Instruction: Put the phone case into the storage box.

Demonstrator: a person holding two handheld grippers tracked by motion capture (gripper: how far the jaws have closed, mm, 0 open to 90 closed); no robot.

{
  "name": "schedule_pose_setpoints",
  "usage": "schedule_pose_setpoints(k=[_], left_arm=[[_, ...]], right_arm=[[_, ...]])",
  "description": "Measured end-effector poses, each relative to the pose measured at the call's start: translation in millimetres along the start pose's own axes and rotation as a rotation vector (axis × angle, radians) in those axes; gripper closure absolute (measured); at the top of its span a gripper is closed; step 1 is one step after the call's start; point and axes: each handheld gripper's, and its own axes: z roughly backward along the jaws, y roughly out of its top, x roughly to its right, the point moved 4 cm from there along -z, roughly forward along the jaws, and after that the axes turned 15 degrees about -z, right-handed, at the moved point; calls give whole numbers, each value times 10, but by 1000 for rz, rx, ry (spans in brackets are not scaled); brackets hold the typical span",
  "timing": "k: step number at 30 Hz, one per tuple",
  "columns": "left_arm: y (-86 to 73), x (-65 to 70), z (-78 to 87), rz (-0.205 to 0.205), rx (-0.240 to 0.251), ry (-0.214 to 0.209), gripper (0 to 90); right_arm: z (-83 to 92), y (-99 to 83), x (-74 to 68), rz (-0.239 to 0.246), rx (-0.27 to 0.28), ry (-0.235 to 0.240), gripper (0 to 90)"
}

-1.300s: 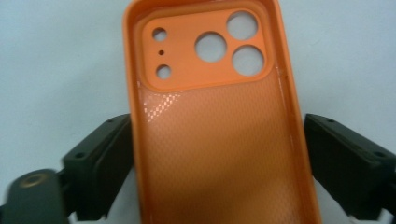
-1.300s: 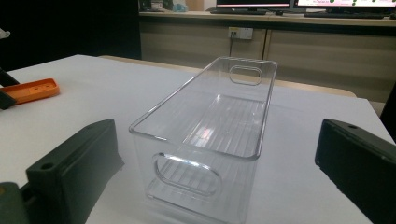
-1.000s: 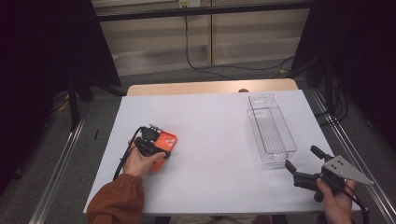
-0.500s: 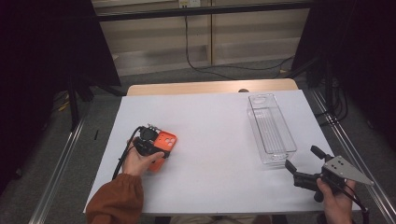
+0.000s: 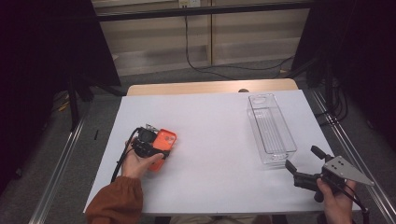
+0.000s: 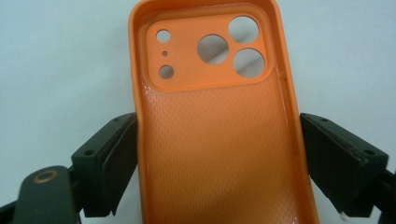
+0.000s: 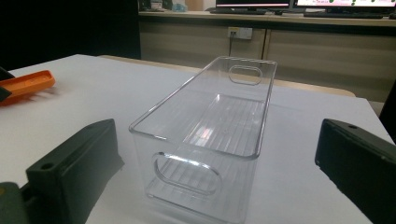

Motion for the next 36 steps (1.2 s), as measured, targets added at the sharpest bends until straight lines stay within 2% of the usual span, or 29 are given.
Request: schedule_pose_setpoints(k=[1,3,5,7,8,9,12,15,18,19,20,21,24,25,29,31,36], left_arm=[[0,0,0,0,0,0,151],[6,-12,41,-7,32,11,151],[7,-25,91,-3,75,51,151],[-4,-43,116,-6,82,81,151],[-4,-43,116,-6,82,81,151],[-12,-49,136,-8,113,90,151],[-16,-57,170,-8,132,104,151],[-6,-89,236,26,180,116,151],[-9,-104,257,35,199,126,151],[-11,-106,280,44,231,138,151],[-11,-106,280,44,231,138,151],[-9,-108,302,42,256,155,151],[-8,-108,341,32,276,161,151],[-2,-96,374,25,298,175,151],[6,-72,389,27,319,179,151],[6,-54,393,29,321,196,151],[9,-8,407,32,348,183,151]], right_arm=[[0,0,0,0,0,0,0],[1,-1,-3,-1,-1,-1,0],[3,-1,-4,-2,-1,-2,0],[2,-1,-2,1,-1,-2,0],[1,-2,-2,0,-1,-2,0],[-1,-1,0,1,1,-1,0],[-3,-1,2,0,1,-2,0],[-1,-1,-1,-1,1,-2,0],[2,0,-1,-3,0,-1,0],[4,0,0,-1,0,-3,0],[4,0,1,0,1,-3,0],[5,1,1,-1,1,-3,0],[3,1,2,-1,1,-2,0],[3,1,1,-1,2,-2,0],[7,2,2,1,1,-4,0],[8,2,1,1,2,-4,0],[9,3,0,-2,2,-3,0]])
